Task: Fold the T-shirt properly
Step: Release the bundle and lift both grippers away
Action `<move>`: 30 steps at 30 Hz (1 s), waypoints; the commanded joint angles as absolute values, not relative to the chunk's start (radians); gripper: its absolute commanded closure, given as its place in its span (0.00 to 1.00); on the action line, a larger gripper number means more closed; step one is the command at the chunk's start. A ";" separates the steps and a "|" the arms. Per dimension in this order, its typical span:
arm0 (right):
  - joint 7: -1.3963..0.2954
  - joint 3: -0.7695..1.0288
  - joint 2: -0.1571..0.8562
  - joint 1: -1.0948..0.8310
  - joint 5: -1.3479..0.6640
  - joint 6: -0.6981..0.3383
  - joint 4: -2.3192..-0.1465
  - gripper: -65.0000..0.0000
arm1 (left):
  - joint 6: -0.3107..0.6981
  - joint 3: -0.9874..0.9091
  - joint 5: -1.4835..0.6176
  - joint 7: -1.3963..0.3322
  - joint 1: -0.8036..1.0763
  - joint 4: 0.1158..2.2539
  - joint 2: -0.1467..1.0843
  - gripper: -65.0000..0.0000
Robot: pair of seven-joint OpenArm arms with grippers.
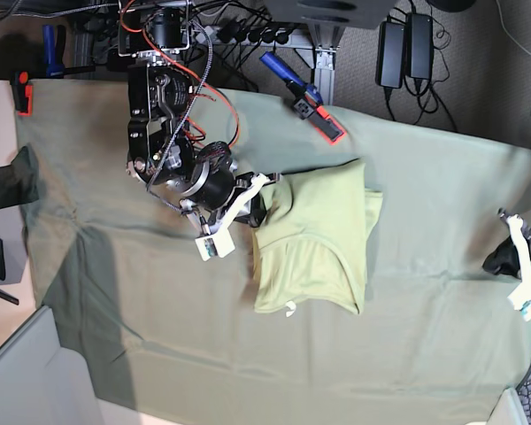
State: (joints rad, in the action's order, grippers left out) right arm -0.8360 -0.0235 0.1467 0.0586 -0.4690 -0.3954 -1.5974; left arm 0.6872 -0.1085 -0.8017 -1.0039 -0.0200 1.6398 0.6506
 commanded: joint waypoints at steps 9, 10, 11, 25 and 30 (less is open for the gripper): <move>-0.888 0.181 0.250 0.020 -0.559 -0.458 -1.702 1.00 | 0.698 -0.392 -0.925 -1.069 0.238 1.797 0.668 1.00; -0.890 0.197 0.266 0.004 -0.571 -0.458 -1.709 1.00 | 0.698 -0.408 -0.929 -1.081 0.271 1.817 0.668 1.00; -0.892 0.210 0.280 -0.016 -0.587 -0.458 -1.715 1.00 | 0.698 -0.419 -0.933 -1.090 0.307 1.836 0.668 1.00; -0.898 0.348 0.394 -0.431 -0.619 -0.458 -1.957 1.00 | 0.698 -0.464 -0.897 -1.095 0.785 2.003 0.662 1.00; -0.925 0.366 0.404 -0.588 -0.655 -0.458 -1.962 1.00 | 0.698 -0.464 -0.843 -1.085 0.922 1.993 0.642 1.00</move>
State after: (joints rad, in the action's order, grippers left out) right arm -0.9329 0.3580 0.3927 -0.5835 -0.6392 -0.4004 -1.9457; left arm 0.6903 -0.4553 -0.8310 -1.0885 0.9142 1.9854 0.6315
